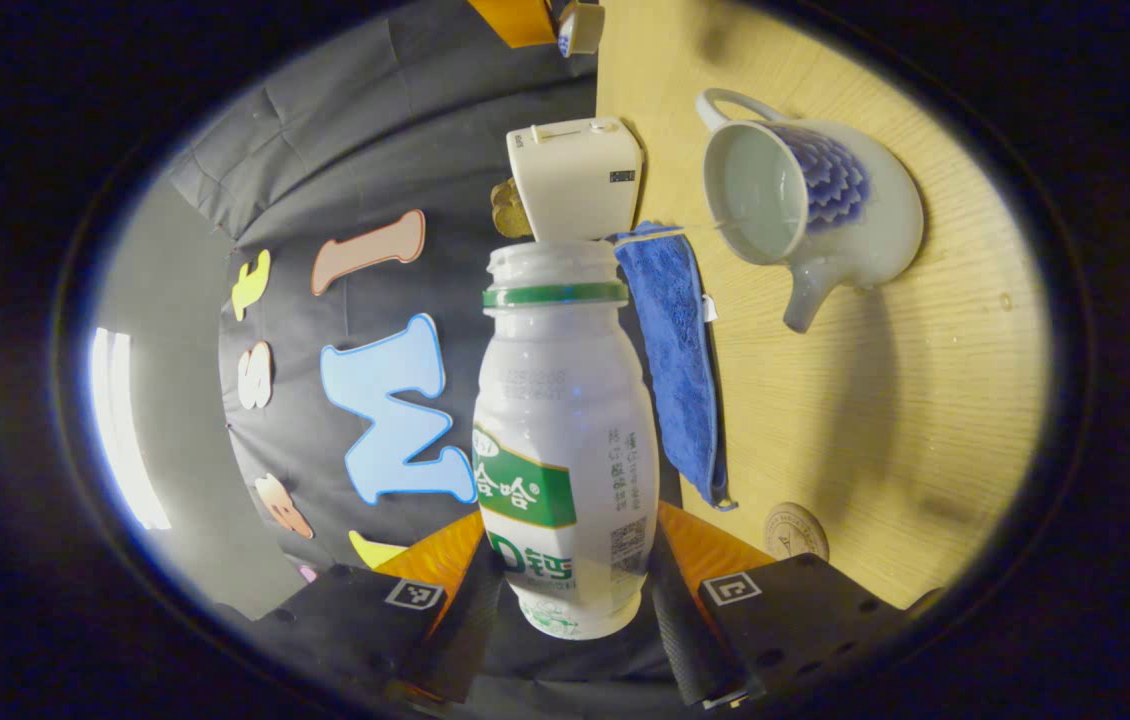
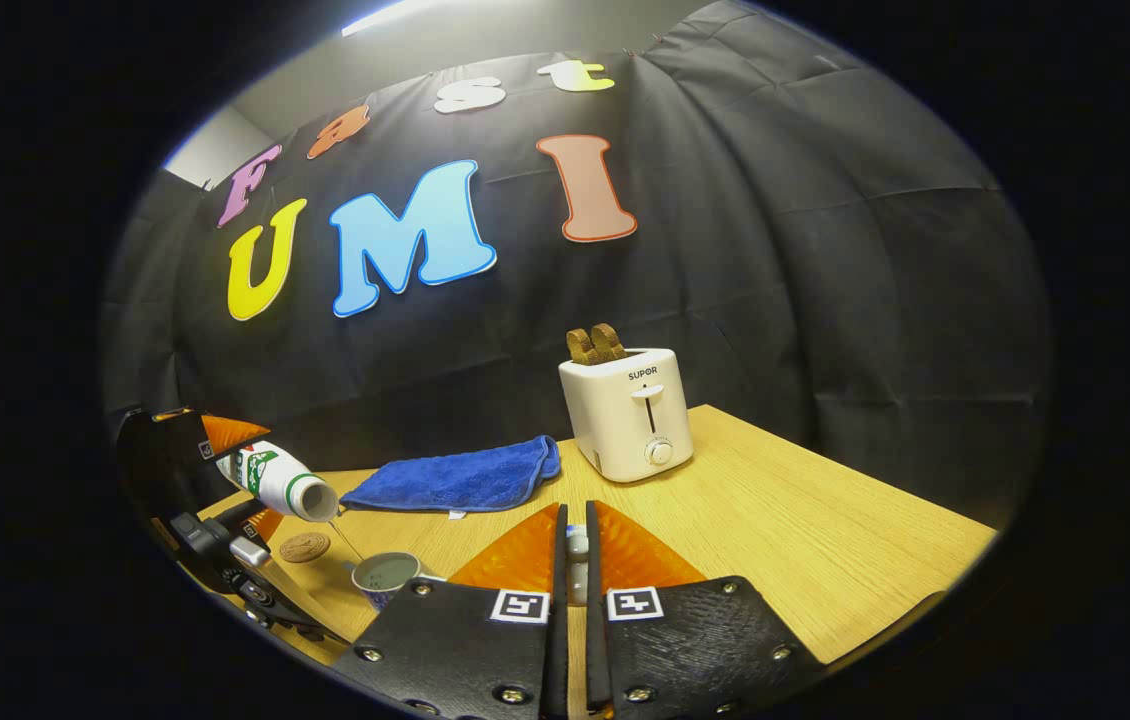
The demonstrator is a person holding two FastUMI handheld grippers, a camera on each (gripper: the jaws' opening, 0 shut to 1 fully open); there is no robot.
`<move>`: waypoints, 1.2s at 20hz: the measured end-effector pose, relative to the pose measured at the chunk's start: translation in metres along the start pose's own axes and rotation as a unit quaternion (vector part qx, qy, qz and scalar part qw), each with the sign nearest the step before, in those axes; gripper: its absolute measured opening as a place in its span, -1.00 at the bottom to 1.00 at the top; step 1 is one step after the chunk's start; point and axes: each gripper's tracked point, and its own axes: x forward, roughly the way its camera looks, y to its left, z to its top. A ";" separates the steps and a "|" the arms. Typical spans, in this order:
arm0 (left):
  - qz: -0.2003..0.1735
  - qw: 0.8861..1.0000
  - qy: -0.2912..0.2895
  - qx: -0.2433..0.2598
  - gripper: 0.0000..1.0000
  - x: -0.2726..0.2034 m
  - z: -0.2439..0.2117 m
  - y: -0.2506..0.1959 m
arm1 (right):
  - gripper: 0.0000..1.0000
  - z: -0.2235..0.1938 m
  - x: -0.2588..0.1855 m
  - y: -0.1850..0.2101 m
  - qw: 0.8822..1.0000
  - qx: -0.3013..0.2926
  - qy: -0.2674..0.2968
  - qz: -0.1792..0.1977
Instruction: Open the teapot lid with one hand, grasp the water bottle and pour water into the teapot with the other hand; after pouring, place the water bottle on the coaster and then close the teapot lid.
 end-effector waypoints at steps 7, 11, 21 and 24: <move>0.005 1.000 -0.005 0.024 0.58 0.002 0.004 0.003 | -0.87 0.002 0.000 0.001 1.000 0.003 -0.002 0.003; 0.007 0.999 -0.007 0.037 0.58 0.005 0.006 0.005 | -0.87 0.003 -0.001 0.001 1.000 0.006 -0.004 0.004; 0.007 0.997 -0.012 0.076 0.69 0.009 0.010 0.005 | -0.86 0.006 -0.002 0.001 1.000 0.013 -0.006 0.007; 0.007 0.996 -0.014 0.085 0.69 0.008 0.012 0.006 | -0.87 0.006 -0.003 0.000 1.000 0.015 -0.007 0.008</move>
